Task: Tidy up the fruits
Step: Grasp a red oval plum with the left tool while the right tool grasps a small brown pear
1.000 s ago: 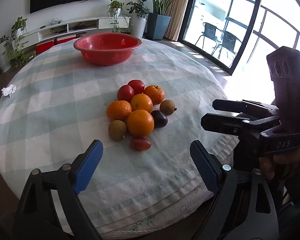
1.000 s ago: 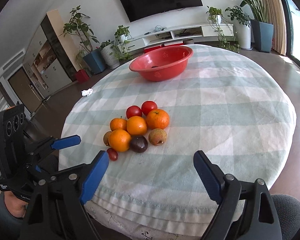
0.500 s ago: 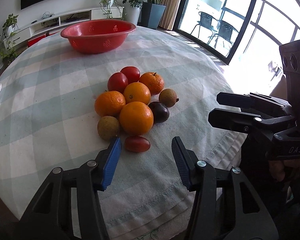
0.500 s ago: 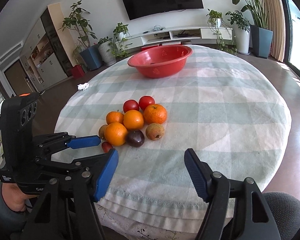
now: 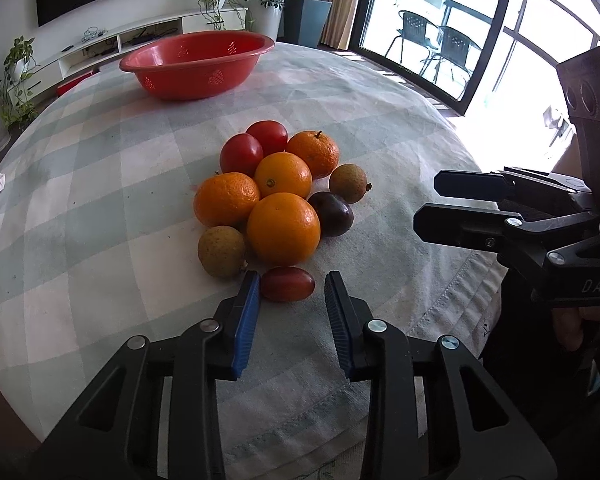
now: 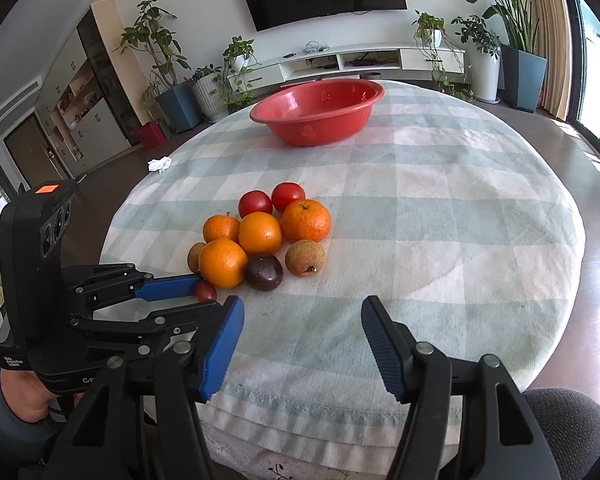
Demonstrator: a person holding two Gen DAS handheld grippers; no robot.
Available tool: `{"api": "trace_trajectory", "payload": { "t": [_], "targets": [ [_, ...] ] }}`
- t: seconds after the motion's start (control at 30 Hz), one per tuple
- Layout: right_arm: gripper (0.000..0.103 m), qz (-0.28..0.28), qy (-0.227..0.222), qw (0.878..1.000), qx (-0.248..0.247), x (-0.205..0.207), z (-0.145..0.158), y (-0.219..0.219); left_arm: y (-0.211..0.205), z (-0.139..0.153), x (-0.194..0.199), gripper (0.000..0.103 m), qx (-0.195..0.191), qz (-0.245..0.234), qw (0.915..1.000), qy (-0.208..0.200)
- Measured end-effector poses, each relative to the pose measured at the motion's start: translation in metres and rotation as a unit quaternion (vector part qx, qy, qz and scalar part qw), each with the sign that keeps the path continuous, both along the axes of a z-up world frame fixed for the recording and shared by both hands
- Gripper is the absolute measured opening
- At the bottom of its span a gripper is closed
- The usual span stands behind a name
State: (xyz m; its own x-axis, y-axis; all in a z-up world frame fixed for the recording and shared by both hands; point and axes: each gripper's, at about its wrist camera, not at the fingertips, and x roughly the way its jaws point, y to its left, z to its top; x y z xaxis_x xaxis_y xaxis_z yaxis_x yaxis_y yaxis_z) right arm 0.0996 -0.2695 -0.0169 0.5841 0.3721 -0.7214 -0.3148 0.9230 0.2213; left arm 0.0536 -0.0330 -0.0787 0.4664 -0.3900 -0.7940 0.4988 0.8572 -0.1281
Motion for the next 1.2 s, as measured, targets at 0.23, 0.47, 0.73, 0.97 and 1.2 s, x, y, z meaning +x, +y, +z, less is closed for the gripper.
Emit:
{"api": "trace_trajectory", "payload": {
  "t": [0.23, 0.47, 0.73, 0.97, 1.2],
  "targets": [
    [0.064, 0.014, 0.001, 1.0, -0.024, 0.015, -0.004, 0.009, 0.006, 0.0, 0.0, 0.028, -0.009, 0.007, 0.9999, 0.001],
    [0.063, 0.028, 0.004, 0.999, -0.044, 0.031, -0.007, 0.016, 0.007, 0.0, 0.0, 0.027, -0.014, 0.007, 0.9999, 0.001],
    [0.049, 0.032, 0.02, 0.999, -0.033, 0.051, -0.009, 0.017, 0.008, -0.001, 0.0, 0.026, -0.015, 0.005, 0.9999, -0.001],
    [0.039, 0.04, 0.029, 0.998, -0.037, 0.056, -0.014, 0.02, 0.007, -0.001, 0.0, 0.025, -0.015, 0.004, 0.9999, -0.002],
    [0.031, 0.047, 0.031, 0.998, -0.035, 0.056, -0.014, 0.021, 0.008, 0.0, 0.0, 0.025, -0.018, 0.004, 0.9998, -0.001]
  ]
}}
